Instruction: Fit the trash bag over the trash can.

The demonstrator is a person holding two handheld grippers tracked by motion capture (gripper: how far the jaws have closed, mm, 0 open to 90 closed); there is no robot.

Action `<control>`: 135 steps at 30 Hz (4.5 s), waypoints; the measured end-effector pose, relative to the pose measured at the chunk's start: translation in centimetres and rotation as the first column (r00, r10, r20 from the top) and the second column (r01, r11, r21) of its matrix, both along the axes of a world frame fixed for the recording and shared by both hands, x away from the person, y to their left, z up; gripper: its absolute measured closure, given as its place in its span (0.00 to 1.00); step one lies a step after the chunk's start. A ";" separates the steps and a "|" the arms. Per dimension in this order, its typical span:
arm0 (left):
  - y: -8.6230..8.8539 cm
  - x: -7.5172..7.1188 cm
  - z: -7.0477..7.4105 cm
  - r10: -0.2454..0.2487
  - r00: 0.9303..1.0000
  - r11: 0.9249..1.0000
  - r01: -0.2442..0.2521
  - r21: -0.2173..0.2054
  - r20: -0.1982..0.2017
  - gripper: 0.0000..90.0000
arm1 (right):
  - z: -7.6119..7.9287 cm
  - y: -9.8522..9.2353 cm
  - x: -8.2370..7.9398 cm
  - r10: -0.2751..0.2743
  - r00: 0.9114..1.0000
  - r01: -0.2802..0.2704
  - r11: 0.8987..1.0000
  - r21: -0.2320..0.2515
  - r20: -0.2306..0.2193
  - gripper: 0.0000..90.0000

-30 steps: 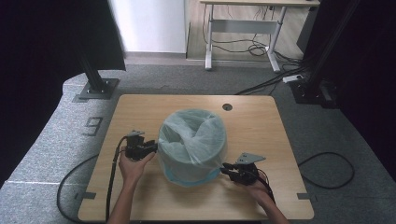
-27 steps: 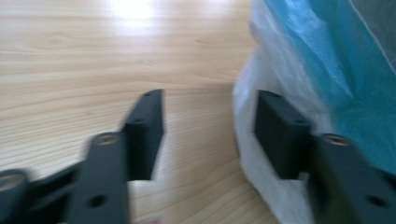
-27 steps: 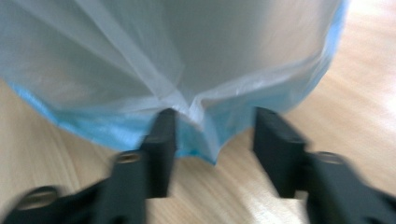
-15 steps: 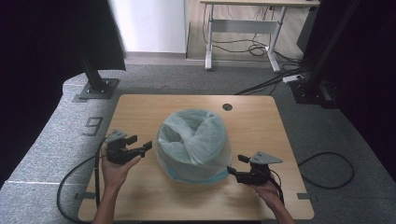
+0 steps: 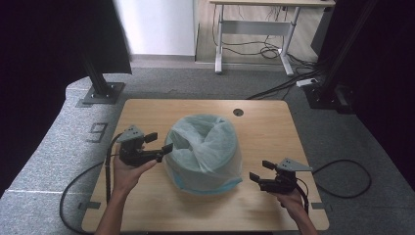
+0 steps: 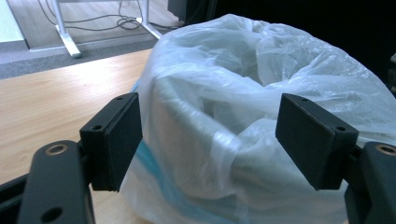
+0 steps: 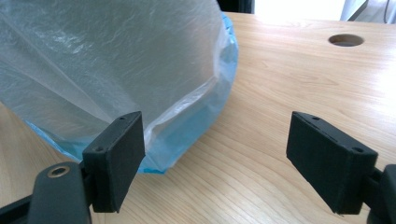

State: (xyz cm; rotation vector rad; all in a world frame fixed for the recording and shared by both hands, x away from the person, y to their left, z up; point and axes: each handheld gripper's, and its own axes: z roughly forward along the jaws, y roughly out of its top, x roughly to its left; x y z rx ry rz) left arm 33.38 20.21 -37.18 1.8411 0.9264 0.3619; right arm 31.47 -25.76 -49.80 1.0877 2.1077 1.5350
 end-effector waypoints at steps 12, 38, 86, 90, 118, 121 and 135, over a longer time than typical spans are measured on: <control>-4.4 2.4 1.7 -0.124 0.992 0.989 0.127 0.076 -0.039 0.25 | -0.2 -1.0 0.0 -0.035 0.999 0.035 0.999 -0.003 -0.006 0.22; -10.9 5.3 2.0 -0.233 0.944 0.896 0.301 0.327 -0.233 0.26 | -0.9 -1.7 0.0 -0.068 0.997 0.068 0.998 -0.001 -0.041 0.26; -13.0 9.1 3.9 -0.238 0.954 0.932 0.278 0.232 -0.184 0.28 | -0.7 -2.2 -0.3 -0.060 0.997 0.060 0.998 0.006 -0.050 0.26; -13.7 9.8 3.2 -0.239 0.948 0.924 0.288 0.252 -0.209 0.28 | -0.8 -2.3 -0.3 -0.059 0.997 0.059 0.998 0.005 -0.055 0.26; -17.0 11.3 -0.5 -0.211 0.919 0.851 0.341 0.400 -0.334 0.29 | -0.8 -2.4 -0.3 -0.061 0.997 0.061 0.998 -0.003 -0.053 0.26; -16.8 11.2 -0.3 -0.214 0.923 0.856 0.335 0.394 -0.321 0.29 | -0.8 -2.5 -0.3 -0.064 0.997 0.064 0.998 -0.003 -0.052 0.26; -13.0 6.9 3.8 -0.205 0.960 0.900 0.261 0.350 -0.190 0.28 | -0.8 -2.2 -0.4 -0.065 0.997 0.064 0.998 -0.013 -0.044 0.26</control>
